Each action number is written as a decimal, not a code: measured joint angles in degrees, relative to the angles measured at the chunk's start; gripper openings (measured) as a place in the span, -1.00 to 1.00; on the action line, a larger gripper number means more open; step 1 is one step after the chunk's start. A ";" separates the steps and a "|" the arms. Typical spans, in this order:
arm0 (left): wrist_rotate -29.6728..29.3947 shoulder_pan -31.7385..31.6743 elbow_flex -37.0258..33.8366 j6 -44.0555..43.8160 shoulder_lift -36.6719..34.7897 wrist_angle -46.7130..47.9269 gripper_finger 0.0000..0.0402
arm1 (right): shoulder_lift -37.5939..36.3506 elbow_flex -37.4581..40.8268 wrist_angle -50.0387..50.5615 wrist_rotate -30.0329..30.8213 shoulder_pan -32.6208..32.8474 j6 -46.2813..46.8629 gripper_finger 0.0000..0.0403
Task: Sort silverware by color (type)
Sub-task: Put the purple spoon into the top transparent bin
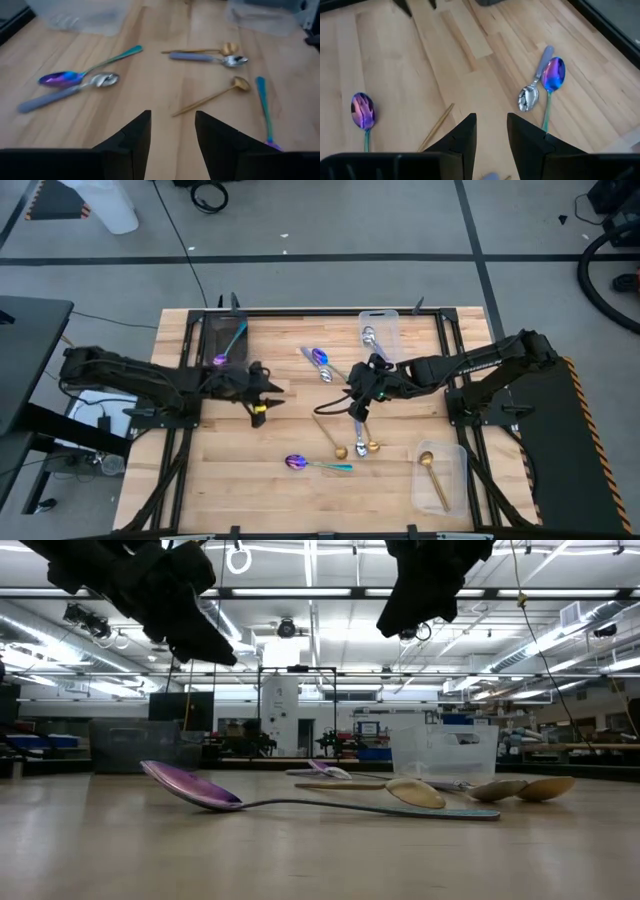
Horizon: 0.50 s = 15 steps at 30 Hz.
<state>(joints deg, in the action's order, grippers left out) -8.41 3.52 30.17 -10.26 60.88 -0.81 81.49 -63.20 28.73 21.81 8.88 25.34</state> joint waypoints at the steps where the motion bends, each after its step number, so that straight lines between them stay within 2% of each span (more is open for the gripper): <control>1: -0.45 0.65 0.03 -0.24 1.09 -1.24 -0.20 | 0.00 0.00 -0.02 -0.03 0.00 0.07 -0.41; 10: -3.23 1.05 -0.02 -1.95 10.47 -9.49 -0.20 | 0.00 0.00 0.07 -0.06 0.00 1.17 -0.41; 15: -3.44 -0.77 -0.02 -0.57 13.38 -9.82 -0.20 | -0.02 2.29 -2.88 -0.18 0.54 2.65 -0.41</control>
<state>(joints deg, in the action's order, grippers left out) -11.85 2.75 30.15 -10.83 74.27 -10.63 81.47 -60.91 25.86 21.64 9.43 27.99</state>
